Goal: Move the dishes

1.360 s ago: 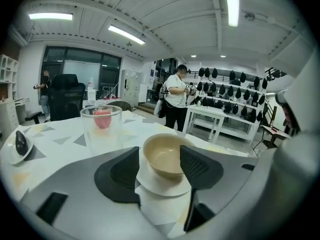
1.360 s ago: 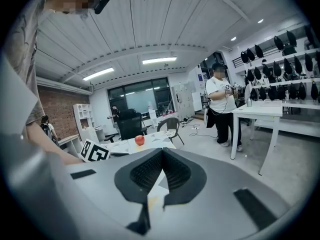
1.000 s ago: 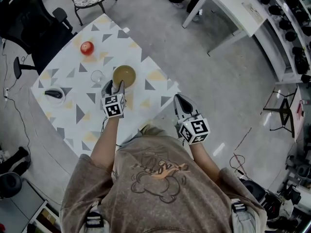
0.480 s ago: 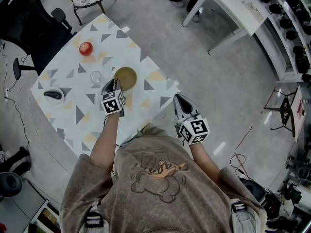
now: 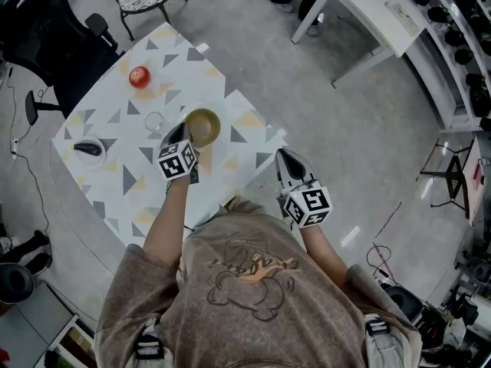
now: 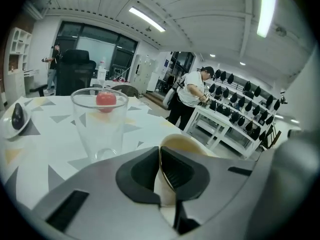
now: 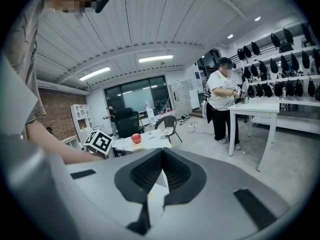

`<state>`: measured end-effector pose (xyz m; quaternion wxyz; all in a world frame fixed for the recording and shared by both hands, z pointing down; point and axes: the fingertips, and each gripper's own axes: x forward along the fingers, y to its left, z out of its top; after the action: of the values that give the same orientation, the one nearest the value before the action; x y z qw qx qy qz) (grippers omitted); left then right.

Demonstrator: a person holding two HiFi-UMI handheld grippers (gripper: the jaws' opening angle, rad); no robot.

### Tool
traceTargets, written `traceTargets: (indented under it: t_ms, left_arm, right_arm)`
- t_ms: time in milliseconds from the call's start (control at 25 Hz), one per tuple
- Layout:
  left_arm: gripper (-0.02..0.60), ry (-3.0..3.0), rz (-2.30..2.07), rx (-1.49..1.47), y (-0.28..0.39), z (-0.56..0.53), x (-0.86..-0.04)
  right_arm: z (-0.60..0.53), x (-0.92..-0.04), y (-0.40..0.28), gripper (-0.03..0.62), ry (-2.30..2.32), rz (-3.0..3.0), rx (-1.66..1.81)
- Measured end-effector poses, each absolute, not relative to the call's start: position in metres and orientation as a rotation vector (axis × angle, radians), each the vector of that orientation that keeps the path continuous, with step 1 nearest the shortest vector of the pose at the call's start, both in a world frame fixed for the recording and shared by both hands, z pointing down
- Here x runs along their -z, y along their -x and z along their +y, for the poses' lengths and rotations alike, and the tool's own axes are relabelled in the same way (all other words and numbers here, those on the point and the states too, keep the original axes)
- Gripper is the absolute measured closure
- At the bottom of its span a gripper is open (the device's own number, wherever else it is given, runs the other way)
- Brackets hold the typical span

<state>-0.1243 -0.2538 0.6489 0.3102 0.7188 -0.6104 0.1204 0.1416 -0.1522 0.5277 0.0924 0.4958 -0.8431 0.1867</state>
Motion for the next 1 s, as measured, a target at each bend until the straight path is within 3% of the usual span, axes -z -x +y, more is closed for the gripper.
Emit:
traceTargets:
  t_ms: [1000]
  left_arm:
    - [0.552,-1.888,-1.518,-0.229,0.114,-0.181,-0.638]
  right_arm:
    - [-0.13,-0.523,-0.12,0.592,-1.415,-2.569,-0.528]
